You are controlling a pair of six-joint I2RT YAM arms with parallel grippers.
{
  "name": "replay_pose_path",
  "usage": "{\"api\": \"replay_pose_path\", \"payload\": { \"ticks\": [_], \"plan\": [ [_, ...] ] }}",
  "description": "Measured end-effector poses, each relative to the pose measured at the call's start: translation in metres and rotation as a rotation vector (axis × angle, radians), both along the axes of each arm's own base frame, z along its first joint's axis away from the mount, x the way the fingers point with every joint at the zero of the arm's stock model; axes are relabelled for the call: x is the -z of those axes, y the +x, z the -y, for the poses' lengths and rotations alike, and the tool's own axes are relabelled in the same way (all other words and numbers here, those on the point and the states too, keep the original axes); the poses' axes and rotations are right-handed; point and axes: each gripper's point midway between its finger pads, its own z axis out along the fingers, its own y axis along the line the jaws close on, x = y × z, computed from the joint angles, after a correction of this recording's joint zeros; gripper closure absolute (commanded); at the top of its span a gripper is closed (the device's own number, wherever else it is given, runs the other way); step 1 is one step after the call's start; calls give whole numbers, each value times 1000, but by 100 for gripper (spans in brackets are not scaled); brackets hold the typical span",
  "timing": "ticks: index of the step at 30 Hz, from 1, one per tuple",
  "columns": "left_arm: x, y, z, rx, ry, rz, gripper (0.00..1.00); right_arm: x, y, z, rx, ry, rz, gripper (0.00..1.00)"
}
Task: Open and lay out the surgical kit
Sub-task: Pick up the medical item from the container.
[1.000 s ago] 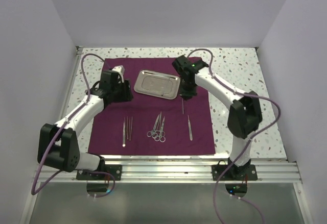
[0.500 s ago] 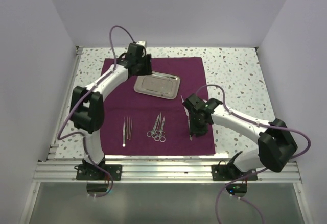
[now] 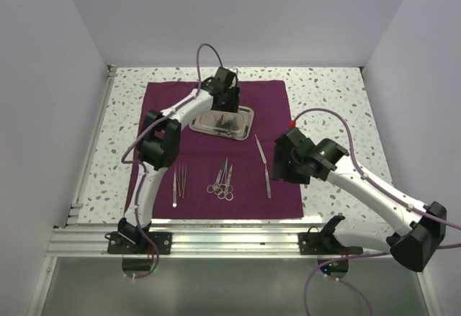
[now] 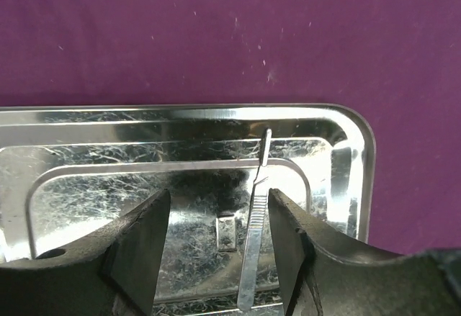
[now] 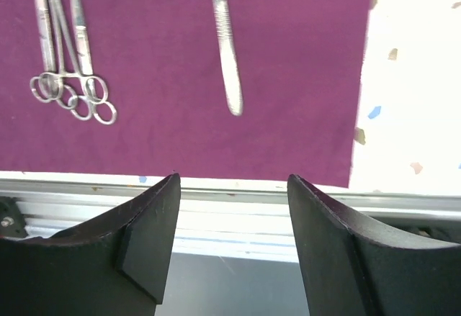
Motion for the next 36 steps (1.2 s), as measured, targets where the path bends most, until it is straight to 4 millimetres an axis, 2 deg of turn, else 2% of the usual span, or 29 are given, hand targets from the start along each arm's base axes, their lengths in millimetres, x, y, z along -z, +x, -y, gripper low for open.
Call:
{"api": "replay_pose_path", "payload": {
  "ticks": [5,10,14,18,26,30,36],
  "plan": [
    [5,-4,6,36,17,0,40,-4,-6,15,20,-54,-7,34],
    [8,1,17,73,5,23,41,-2,-2,13,19,-97,-44,34],
    [24,13,27,102,13,36,42,-5,3,12,25,-123,-45,34],
    [23,24,33,122,21,70,44,-7,8,13,32,-145,-38,33],
    [27,31,26,126,105,109,68,-11,17,14,44,-184,-30,32],
    [31,29,28,123,152,143,69,-8,16,17,49,-198,-43,31],
    [31,22,46,149,174,187,80,-8,18,19,59,-202,-45,31]
  ]
}}
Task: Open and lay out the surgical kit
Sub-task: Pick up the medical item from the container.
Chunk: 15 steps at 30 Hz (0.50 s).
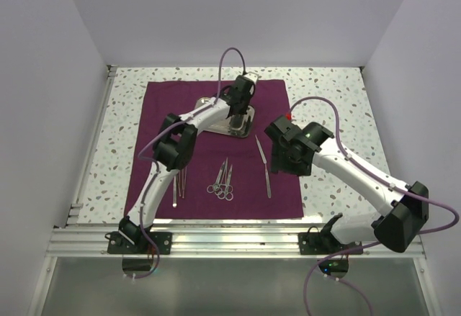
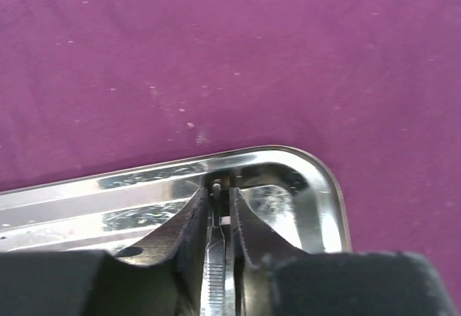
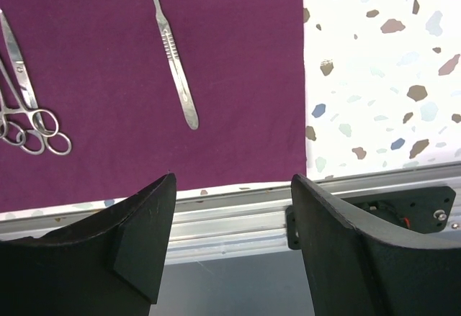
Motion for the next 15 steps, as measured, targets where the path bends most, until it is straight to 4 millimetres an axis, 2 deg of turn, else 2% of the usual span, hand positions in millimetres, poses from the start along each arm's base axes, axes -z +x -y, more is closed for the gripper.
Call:
{"api": "replay_pose_path", "payload": {
  "ticks": [3,6,10,15],
  "plan": [
    [1,-3,5,6,-1,-2,87,0,-1,4,6,-16,-1,29],
    [2,-5,8,8,-2,-4,99,-2,-2,11,18,-13,13,28],
    [2,-3,8,-1,5,-6,100,-7,-6,21,37,3,33,28],
    [0,-1,9,-3,11,-11,100,-8,-7,23,30,7,41,28]
  ]
}}
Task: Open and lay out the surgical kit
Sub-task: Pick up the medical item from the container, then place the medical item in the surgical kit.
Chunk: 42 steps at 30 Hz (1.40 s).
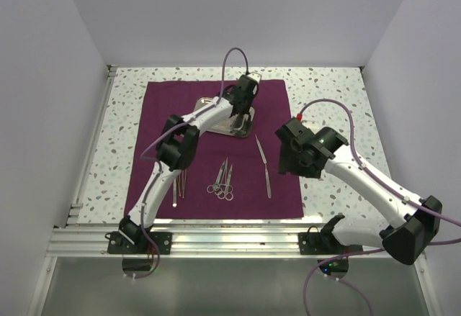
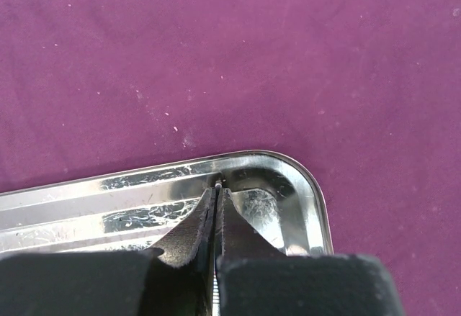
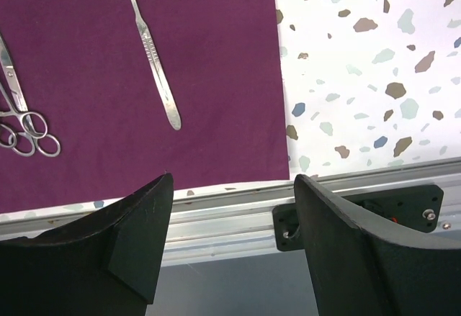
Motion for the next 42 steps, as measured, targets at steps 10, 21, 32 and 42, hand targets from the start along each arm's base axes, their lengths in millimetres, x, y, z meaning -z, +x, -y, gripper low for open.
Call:
{"api": "replay_pose_path", "payload": {
  "ticks": [10,21,32,42],
  "plan": [
    [-8,-3,-12,-27,-105,-100,100,-3,0,3,-34,-3,14,28],
    [-84,-10,-17,-168,-260,-87,100,-10,-2,5,-69,18,44,28],
    [-97,-154,29,-337,-319,-191,100,-15,-22,19,-57,69,85,28],
    [-47,-253,76,-327,-302,-316,100,-24,-49,40,-30,102,110,28]
  ]
}}
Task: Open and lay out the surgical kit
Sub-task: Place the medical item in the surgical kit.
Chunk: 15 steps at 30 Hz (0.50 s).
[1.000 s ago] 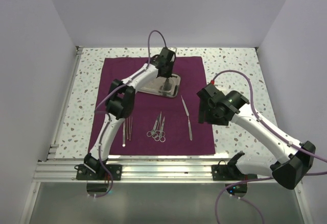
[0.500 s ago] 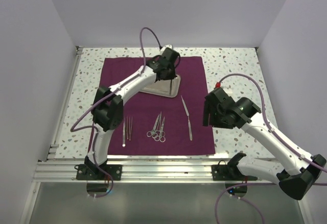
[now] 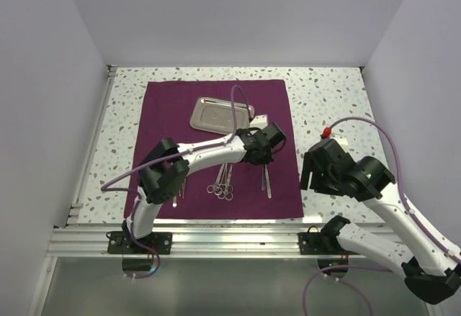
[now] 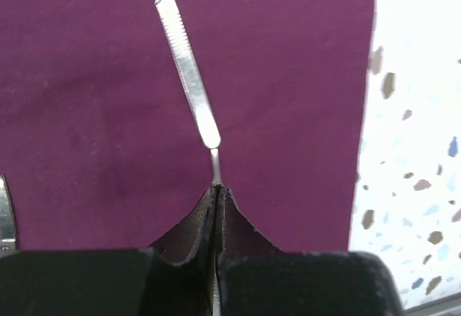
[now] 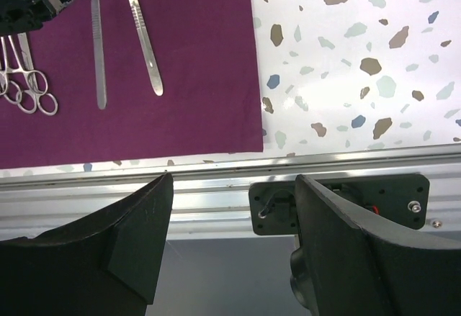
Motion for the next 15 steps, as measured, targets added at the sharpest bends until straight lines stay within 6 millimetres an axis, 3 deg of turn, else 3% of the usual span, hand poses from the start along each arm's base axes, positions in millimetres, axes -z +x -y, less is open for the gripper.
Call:
{"api": "replay_pose_path", "payload": {
  "ticks": [2,4,5,9,15],
  "plan": [
    [10,-4,-5,-18,3,-27,98,0,-3,2,5,11,10,28],
    [19,-6,-10,-33,9,-48,90,1,-7,5,10,17,13,28],
    [22,-8,-10,-36,10,-54,79,2,-9,7,12,17,12,28],
    [25,-15,-5,-33,-3,-73,62,5,-12,9,16,13,3,28],
    [20,-17,-1,-24,-11,-72,61,7,-12,9,17,9,-3,28]
  ]
}}
